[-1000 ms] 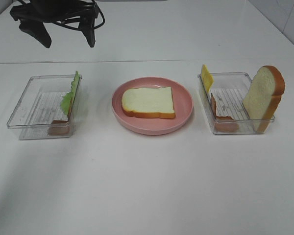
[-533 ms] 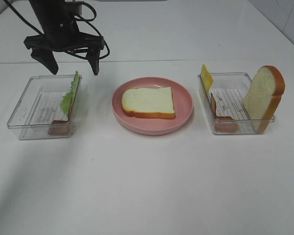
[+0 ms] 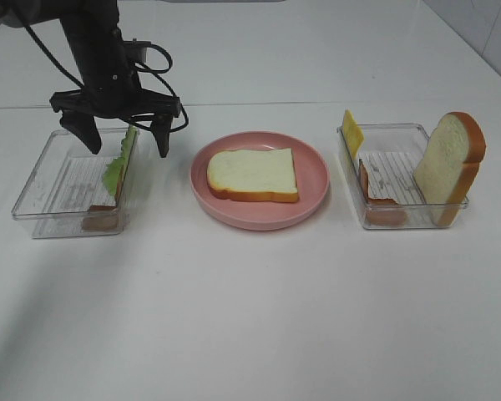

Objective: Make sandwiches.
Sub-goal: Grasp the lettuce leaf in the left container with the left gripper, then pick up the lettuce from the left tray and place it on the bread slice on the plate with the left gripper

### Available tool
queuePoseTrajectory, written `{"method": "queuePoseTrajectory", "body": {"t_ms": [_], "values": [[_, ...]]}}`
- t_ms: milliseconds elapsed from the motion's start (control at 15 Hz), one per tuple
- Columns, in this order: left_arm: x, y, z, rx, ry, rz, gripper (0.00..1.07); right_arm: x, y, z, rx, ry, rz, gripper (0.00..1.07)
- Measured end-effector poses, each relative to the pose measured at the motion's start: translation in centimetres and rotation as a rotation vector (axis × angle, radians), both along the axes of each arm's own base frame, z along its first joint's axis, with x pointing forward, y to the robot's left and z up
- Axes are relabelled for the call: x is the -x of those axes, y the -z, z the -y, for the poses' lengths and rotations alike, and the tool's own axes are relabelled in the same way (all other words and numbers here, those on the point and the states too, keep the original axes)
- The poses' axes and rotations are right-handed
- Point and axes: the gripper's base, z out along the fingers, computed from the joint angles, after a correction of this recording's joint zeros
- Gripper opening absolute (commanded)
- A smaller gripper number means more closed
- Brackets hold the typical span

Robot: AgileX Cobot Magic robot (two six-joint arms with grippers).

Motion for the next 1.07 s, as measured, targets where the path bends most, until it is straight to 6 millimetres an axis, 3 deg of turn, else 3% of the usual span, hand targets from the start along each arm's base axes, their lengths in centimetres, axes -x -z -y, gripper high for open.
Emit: {"method": "queuePoseTrajectory", "body": {"t_ms": [200, 400, 467, 600, 800, 1067], "values": [[-0.06, 0.05, -0.18, -0.019, -0.01, 0.005, 0.88, 0.0, 0.0, 0.0, 0.0, 0.0, 0.0, 0.85], [-0.12, 0.04, -0.37, -0.036, -0.038, 0.011, 0.69, 0.0, 0.0, 0.0, 0.0, 0.0, 0.0, 0.85], [-0.14, 0.04, -0.4, -0.038, -0.049, 0.012, 0.58, 0.0, 0.0, 0.0, 0.0, 0.0, 0.0, 0.85], [-0.32, 0.01, -0.38, -0.034, -0.055, 0.032, 0.25, 0.0, 0.0, 0.0, 0.0, 0.0, 0.0, 0.85], [-0.42, -0.01, -0.36, -0.031, -0.055, 0.044, 0.0, 0.0, 0.0, 0.0, 0.0, 0.0, 0.0, 0.85], [-0.38, 0.0, -0.39, -0.034, -0.058, 0.039, 0.0, 0.0, 0.0, 0.0, 0.0, 0.0, 0.0, 0.85]]}}
